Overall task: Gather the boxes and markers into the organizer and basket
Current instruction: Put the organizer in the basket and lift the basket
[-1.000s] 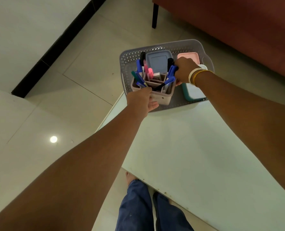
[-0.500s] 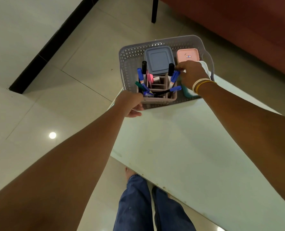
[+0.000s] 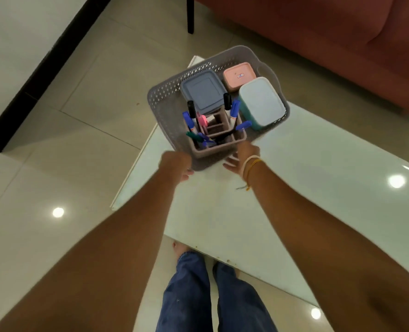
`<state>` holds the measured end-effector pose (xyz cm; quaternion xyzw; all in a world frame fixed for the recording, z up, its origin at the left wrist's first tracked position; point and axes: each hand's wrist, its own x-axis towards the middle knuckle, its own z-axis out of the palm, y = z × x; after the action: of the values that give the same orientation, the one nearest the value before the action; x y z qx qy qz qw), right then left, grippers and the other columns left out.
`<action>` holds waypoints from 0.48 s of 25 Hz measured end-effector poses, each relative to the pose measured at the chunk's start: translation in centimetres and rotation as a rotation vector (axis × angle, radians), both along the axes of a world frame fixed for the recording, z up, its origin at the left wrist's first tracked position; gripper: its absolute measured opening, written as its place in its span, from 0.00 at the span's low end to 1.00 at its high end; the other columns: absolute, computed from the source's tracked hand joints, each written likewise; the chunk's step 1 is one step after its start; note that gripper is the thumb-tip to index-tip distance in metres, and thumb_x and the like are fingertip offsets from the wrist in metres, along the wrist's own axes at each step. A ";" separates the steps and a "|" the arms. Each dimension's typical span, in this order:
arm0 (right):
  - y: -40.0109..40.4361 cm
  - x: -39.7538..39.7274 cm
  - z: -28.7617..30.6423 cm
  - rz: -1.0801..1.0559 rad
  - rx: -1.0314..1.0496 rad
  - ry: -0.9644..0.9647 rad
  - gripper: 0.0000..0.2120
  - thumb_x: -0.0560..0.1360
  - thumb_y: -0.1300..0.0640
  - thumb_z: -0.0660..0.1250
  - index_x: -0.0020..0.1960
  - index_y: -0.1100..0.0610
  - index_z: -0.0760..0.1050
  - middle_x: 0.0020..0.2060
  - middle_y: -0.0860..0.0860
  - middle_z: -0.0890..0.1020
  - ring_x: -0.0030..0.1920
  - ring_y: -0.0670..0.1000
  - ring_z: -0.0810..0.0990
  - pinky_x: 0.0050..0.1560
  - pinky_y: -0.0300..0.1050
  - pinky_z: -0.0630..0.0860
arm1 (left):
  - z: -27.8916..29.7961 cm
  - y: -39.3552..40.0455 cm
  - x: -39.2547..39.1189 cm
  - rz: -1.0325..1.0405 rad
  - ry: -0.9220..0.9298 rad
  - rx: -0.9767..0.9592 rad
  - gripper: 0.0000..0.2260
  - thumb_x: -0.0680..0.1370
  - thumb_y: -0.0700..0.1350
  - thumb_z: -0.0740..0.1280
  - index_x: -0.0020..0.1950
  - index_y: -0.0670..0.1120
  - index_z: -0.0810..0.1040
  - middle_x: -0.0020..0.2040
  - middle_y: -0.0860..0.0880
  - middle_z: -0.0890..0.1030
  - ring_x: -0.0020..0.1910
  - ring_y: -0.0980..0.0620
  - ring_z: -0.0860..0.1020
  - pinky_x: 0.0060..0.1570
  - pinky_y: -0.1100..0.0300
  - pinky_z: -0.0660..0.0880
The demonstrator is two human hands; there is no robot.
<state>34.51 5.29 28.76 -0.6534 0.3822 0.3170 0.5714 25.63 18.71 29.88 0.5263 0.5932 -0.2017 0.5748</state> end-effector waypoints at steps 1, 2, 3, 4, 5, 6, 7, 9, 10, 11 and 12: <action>-0.1 -1.3 -0.4 0.037 -0.016 0.001 0.19 0.77 0.59 0.59 0.67 0.55 0.62 0.59 0.59 0.76 0.47 0.60 0.81 0.39 0.56 0.81 | 0.1 -1.7 -0.5 0.038 -0.020 -0.078 0.06 0.78 0.36 0.62 0.55 0.40 0.74 0.37 0.43 0.78 0.29 0.51 0.78 0.32 0.58 0.75; -0.2 -2.4 -1.1 0.073 -0.049 -0.007 0.18 0.76 0.60 0.59 0.66 0.53 0.63 0.58 0.59 0.76 0.49 0.61 0.81 0.40 0.58 0.82 | 0.1 -3.3 -1.1 0.086 -0.031 -0.139 0.08 0.78 0.35 0.63 0.56 0.40 0.74 0.39 0.43 0.79 0.32 0.50 0.78 0.32 0.58 0.75; -0.9 -3.4 -1.6 0.111 -0.098 -0.021 0.18 0.76 0.61 0.60 0.64 0.52 0.65 0.58 0.59 0.77 0.51 0.62 0.81 0.40 0.60 0.82 | 0.1 -4.6 -1.7 0.126 -0.046 -0.180 0.08 0.78 0.35 0.63 0.57 0.39 0.74 0.41 0.43 0.80 0.35 0.50 0.79 0.35 0.58 0.77; -1.5 -4.3 -2.1 0.133 -0.136 -0.044 0.18 0.75 0.61 0.61 0.64 0.51 0.66 0.57 0.58 0.78 0.51 0.62 0.82 0.39 0.62 0.82 | 0.2 -5.9 -2.2 0.140 -0.064 -0.202 0.09 0.78 0.35 0.62 0.58 0.37 0.74 0.43 0.43 0.80 0.40 0.49 0.80 0.40 0.57 0.78; -2.2 -4.9 -2.1 0.141 -0.160 -0.056 0.18 0.74 0.60 0.63 0.63 0.51 0.68 0.56 0.58 0.79 0.50 0.62 0.82 0.37 0.63 0.82 | 0.0 -6.8 -2.9 0.139 -0.078 -0.218 0.10 0.78 0.34 0.62 0.59 0.36 0.74 0.45 0.42 0.81 0.45 0.48 0.80 0.46 0.56 0.79; -3.1 -5.4 -2.3 0.132 -0.176 -0.069 0.17 0.75 0.59 0.63 0.63 0.51 0.69 0.55 0.57 0.80 0.49 0.63 0.83 0.36 0.63 0.82 | 0.1 -7.6 -3.6 0.135 -0.078 -0.230 0.10 0.78 0.34 0.62 0.58 0.35 0.74 0.47 0.41 0.81 0.47 0.48 0.80 0.49 0.55 0.79; -3.9 -5.9 -2.3 0.131 -0.189 -0.077 0.17 0.75 0.58 0.63 0.63 0.52 0.71 0.55 0.57 0.81 0.49 0.63 0.83 0.36 0.64 0.82 | 0.3 -8.2 -4.3 0.136 -0.072 -0.243 0.08 0.77 0.34 0.62 0.56 0.35 0.74 0.48 0.40 0.81 0.48 0.47 0.82 0.50 0.54 0.78; -5.7 -7.3 -2.1 0.142 -0.193 -0.087 0.16 0.75 0.58 0.63 0.62 0.53 0.73 0.54 0.57 0.82 0.48 0.62 0.83 0.37 0.65 0.82 | 0.7 -9.0 -5.9 0.110 -0.072 -0.256 0.06 0.77 0.35 0.64 0.53 0.35 0.73 0.46 0.39 0.79 0.43 0.45 0.82 0.47 0.54 0.78; -6.6 -8.0 -2.2 0.159 -0.192 -0.094 0.14 0.76 0.58 0.63 0.62 0.53 0.74 0.53 0.57 0.82 0.48 0.62 0.83 0.39 0.65 0.82 | 0.7 -9.2 -6.8 0.096 -0.081 -0.255 0.07 0.77 0.36 0.64 0.54 0.36 0.72 0.46 0.39 0.79 0.42 0.45 0.82 0.46 0.53 0.78; -7.4 -9.0 -1.8 0.176 -0.189 -0.097 0.13 0.77 0.59 0.62 0.61 0.54 0.74 0.53 0.57 0.83 0.48 0.62 0.83 0.41 0.65 0.82 | 0.6 -9.2 -7.7 0.110 -0.095 -0.238 0.08 0.78 0.37 0.64 0.56 0.38 0.70 0.47 0.38 0.78 0.44 0.43 0.82 0.46 0.52 0.77; -8.2 -9.9 -1.8 0.192 -0.177 -0.100 0.13 0.77 0.60 0.62 0.61 0.54 0.75 0.52 0.57 0.83 0.48 0.61 0.83 0.42 0.65 0.82 | 0.4 -9.0 -8.7 0.147 -0.118 -0.211 0.09 0.78 0.37 0.64 0.58 0.40 0.68 0.48 0.38 0.78 0.46 0.42 0.81 0.46 0.51 0.77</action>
<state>24.62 -2.96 26.96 -0.7499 0.3155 0.3024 0.4967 16.94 9.72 30.31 0.4292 0.5710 -0.1890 0.6739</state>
